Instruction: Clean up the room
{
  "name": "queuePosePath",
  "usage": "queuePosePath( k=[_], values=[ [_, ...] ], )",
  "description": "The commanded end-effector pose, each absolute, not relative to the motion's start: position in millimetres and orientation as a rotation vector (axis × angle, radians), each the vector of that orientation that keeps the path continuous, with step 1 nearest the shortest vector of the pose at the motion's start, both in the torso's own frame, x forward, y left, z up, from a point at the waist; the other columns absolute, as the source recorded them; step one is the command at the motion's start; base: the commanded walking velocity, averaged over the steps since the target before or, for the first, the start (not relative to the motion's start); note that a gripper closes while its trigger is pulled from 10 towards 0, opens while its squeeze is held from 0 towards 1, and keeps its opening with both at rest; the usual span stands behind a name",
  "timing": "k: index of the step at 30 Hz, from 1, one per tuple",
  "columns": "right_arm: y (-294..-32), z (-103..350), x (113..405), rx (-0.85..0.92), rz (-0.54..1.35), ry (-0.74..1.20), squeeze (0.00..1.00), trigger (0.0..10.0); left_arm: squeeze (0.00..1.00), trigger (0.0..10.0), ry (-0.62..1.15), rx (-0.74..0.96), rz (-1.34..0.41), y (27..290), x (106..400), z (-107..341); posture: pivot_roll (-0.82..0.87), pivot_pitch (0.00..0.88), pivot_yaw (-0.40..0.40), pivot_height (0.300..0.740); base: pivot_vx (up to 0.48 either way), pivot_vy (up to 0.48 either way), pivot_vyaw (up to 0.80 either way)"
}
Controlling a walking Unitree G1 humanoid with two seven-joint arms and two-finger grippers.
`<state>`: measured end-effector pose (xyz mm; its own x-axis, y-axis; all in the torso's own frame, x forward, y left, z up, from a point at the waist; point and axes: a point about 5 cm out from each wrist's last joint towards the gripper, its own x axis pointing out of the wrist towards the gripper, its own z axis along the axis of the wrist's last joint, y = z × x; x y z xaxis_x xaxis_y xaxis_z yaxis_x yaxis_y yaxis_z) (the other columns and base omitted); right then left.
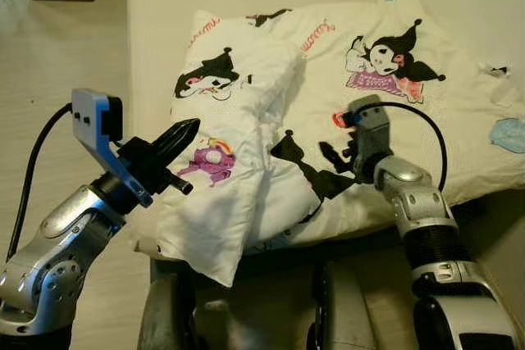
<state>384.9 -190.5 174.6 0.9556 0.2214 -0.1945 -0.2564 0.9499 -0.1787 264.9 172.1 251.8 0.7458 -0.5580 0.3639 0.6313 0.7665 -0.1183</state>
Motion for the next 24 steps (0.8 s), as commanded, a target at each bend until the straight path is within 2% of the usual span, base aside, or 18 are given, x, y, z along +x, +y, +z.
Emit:
queuePosePath(
  k=[1, 5, 7, 8, 9, 10, 11, 12, 13, 16, 17, 18, 19, 20, 21, 22, 23, 24],
  values=[
    [-178, 150, 382, -0.231, 0.272, 0.207, 0.00, 10.0, 0.00, 10.0, -0.304, -0.241, -0.672, 169, 265, 246, -0.03, 0.236, 0.042, 0.553, 0.000, 0.000, 0.00],
    [-157, 132, 379, -0.277, 0.345, 0.215, 0.00, 10.0, 0.00, 10.0, -0.296, -0.234, -0.681, 168, 266, 245, -0.03, 0.236, 0.042, 0.553, 0.000, 0.000, 0.00],
    [-141, 125, 376, -0.292, 0.409, 0.220, 0.00, 4.3, 0.00, 10.0, -0.296, -0.224, -0.669, 171, 267, 246, -0.01, 0.255, 0.055, 0.553, 0.000, 0.000, 0.00],
    [-141, 125, 376, -0.292, 0.409, 0.220, 0.00, 4.3, 0.00, 10.0, -0.296, -0.224, -0.669, 171, 267, 246, -0.01, 0.255, 0.055, 0.553, 0.000, 0.000, 0.00],
    [-126, 118, 374, -0.298, 0.460, 0.223, 0.00, 3.0, 0.00, 10.0, -0.300, -0.215, -0.645, 175, 268, 247, -0.01, 0.255, 0.052, 0.553, 0.000, 0.000, 0.00],
    [-126, 118, 374, -0.298, 0.460, 0.223, 0.00, 3.0, 0.00, 10.0, -0.300, -0.215, -0.645, 175, 268, 247, -0.01, 0.255, 0.052, 0.553, 0.000, 0.000, 0.00],
    [-94, 111, 368, -0.284, 0.565, 0.217, 0.00, 2.9, 0.00, 10.0, -0.329, -0.197, -0.574, 185, 273, 251, -0.01, 0.255, 0.052, 0.553, 0.000, 0.000, 0.00],
    [-94, 111, 368, -0.284, 0.565, 0.217, 0.00, 2.9, 0.00, 10.0, -0.329, -0.197, -0.574, 185, 273, 251, -0.01, 0.255, 0.052, 0.553, 0.000, 0.000, 0.00],
    [-72, 112, 365, -0.259, 0.620, 0.200, 0.00, 3.6, 0.00, 10.0, -0.353, -0.190, -0.532, 190, 276, 256, -0.01, 0.258, 0.044, 0.553, 0.000, 0.000, 0.00],
    [-46, 115, 361, -0.226, 0.683, 0.169, 0.00, 3.8, 0.00, 10.0, -0.381, -0.181, -0.488, 195, 280, 261, -0.01, 0.258, 0.044, 0.553, 0.000, 0.000, 0.00],
    [-28, 120, 358, -0.189, 0.720, 0.143, 0.00, 4.6, 0.00, 10.0, -0.393, -0.172, -0.465, 197, 282, 264, -0.01, 0.260, 0.039, 0.553, 0.000, 0.000, 0.00],
    [-17, 124, 356, -0.165, 0.743, 0.127, 0.00, 4.6, 0.00, 10.0, -0.401, -0.165, -0.450, 199, 283, 265, -0.01, 0.260, 0.039, 0.553, 0.000, 0.000, 0.00],
    [6, 132, 351, -0.103, 0.784, 0.097, 0.00, 5.6, 0.00, 10.0, -0.418, -0.167, -0.405, 205, 286, 268, -0.02, 0.261, 0.033, 0.553, 0.000, 0.000, 0.00],
    [20, 138, 348, -0.061, 0.809, 0.080, 0.00, 5.6, 0.00, 10.0, -0.430, -0.170, -0.374, 209, 288, 270, -0.02, 0.261, 0.033, 0.553, 0.000, 0.000, 0.00],
    [20, 138, 348, -0.061, 0.809, 0.080, 0.00, 5.6, 0.00, 10.0, -0.430, -0.170, -0.374, 209, 288, 270, -0.02, 0.261, 0.033, 0.553, 0.000, 0.000, 0.00],
    [46, 153, 340, 0.015, 0.846, 0.034, 0.00, 5.9, 0.00, 10.0, -0.458, -0.158, -0.323, 219, 289, 276, -0.02, 0.261, 0.027, 0.553, 0.000, 0.000, 0.00],
    [57, 160, 337, 0.047, 0.856, 0.013, 0.00, 6.5, 0.00, 10.0, -0.472, -0.154, -0.300, 225, 290, 279, -0.02, 0.261, 0.024, 0.553, 0.000, 0.000, 0.00],
    [57, 160, 337, 0.047, 0.856, 0.013, 0.00, 6.5, 0.00, 10.0, -0.472, -0.154, -0.300, 225, 290, 279, -0.02, 0.261, 0.024, 0.553, 0.000, 0.000, 0.00]
  ],
)
